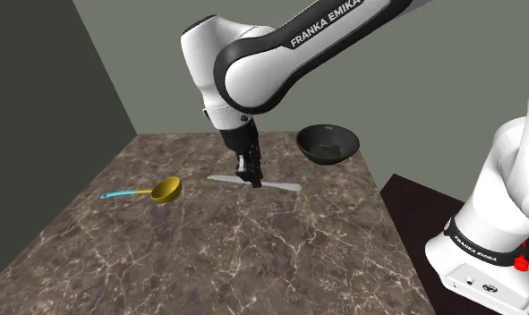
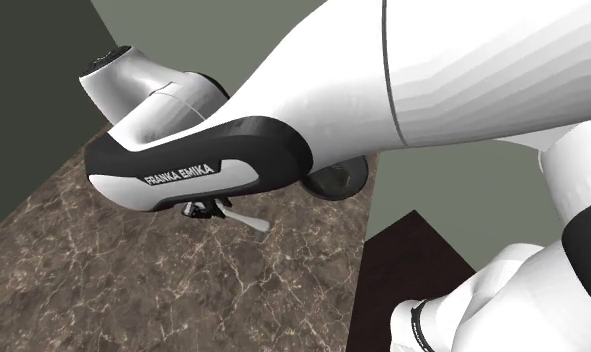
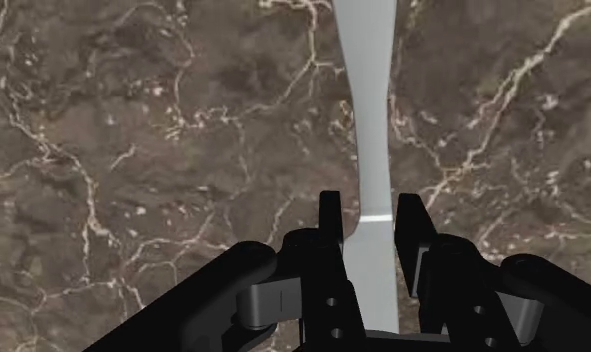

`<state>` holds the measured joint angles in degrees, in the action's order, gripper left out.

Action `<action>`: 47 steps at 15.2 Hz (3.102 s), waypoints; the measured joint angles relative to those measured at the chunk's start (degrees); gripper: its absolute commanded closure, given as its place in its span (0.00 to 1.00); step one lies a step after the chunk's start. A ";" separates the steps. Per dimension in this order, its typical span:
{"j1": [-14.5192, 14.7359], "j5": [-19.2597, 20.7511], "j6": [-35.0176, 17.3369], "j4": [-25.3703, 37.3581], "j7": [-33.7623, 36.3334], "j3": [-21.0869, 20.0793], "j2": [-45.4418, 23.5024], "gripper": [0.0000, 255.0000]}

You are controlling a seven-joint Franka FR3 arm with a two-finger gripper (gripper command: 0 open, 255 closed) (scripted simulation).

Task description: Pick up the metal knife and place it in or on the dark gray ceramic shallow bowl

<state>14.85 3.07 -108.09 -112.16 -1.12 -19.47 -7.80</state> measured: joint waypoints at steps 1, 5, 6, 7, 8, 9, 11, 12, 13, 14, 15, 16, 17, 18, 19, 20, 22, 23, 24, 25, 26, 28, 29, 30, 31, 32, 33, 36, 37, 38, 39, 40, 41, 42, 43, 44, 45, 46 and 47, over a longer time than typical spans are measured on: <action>0.00 -0.17 0.71 0.29 -0.05 -0.04 0.45 1.00; -0.01 -0.62 3.62 2.13 -0.26 -0.14 1.59 1.00; -0.09 -0.67 4.32 2.64 -0.45 -0.09 1.79 1.00; -0.06 -0.67 5.15 3.52 -0.42 -0.11 1.74 1.00; -0.10 -0.70 5.97 4.24 -0.52 -0.09 1.84 1.00; -0.10 -0.81 6.75 4.74 -0.57 -0.10 2.14 1.00; -0.09 -1.04 7.90 5.31 -0.61 -0.16 2.76 1.00; -0.48 -1.25 8.08 4.59 -1.33 0.12 3.72 1.00; -0.97 -1.45 7.91 3.42 -2.27 0.50 4.82 1.00; -1.62 -1.54 8.11 2.71 -3.52 1.06 5.77 1.00; -2.24 -1.77 7.68 0.93 -4.76 1.61 7.23 1.00; -2.84 -1.97 7.55 -0.63 -6.02 2.19 8.76 1.00; -3.54 -1.98 7.06 -2.16 -7.49 2.92 9.89 1.00; -4.16 -2.04 6.89 -3.55 -8.83 3.60 11.15 1.00; -4.86 -1.97 6.85 -4.55 -10.35 4.40 12.21 1.00; -5.33 -2.11 6.77 -6.11 -11.53 5.01 13.76 1.00; -6.46 -1.87 6.76 -8.02 -14.15 6.47 15.82 1.00; -6.96 -1.76 6.85 -8.85 -15.36 7.16 16.79 1.00; -7.56 -1.52 6.45 -9.93 -16.68 7.95 17.55 1.00; -8.14 -1.25 6.13 -10.93 -17.99 8.75 18.30 1.00; -8.83 -0.94 6.11 -11.91 -19.52 9.70 19.34 1.00; -10.09 -0.29 6.14 -13.89 -22.44 11.54 21.54 1.00; -10.67 0.06 6.10 -14.64 -23.76 12.39 22.36 1.00; -11.19 0.39 6.10 -15.46 -24.97 13.17 23.28 1.00; -11.97 0.99 5.92 -15.79 -26.57 14.26 23.56 1.00; -12.59 1.48 5.65 -16.28 -27.88 15.14 23.87 1.00; -13.20 1.95 5.63 -16.81 -29.20 16.03 24.49 1.00; -14.00 2.62 4.59 -17.86 -30.83 17.18 24.66 1.00; -14.08 2.70 3.87 -18.37 -30.91 17.28 24.45 1.00; -14.14 2.79 3.03 -19.00 -30.95 17.35 24.23 1.00; -14.15 2.83 2.25 -19.65 -30.90 17.38 24.10 1.00; -14.16 2.87 1.35 -20.14 -30.80 17.37 23.69 1.00; -14.16 2.90 0.64 -20.72 -30.72 17.37 23.54 1.00; -14.19 2.94 -0.13 -21.37 -30.69 17.40 23.43 1.00; -14.19 2.98 -0.94 -21.84 -30.58 17.40 23.09 1.00; -14.22 3.04 -1.76 -22.21 -30.53 17.42 22.64 1.00; -14.24 3.08 -2.44 -22.77 -30.47 17.44 22.52 1.00; -14.25 3.14 -3.43 -23.41 -30.36 17.44 22.16 1.00; -14.24 3.17 -4.17 -23.93 -30.24 17.42 21.94 1.00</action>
<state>0.61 6.24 -112.25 -136.09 -31.36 -2.05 14.14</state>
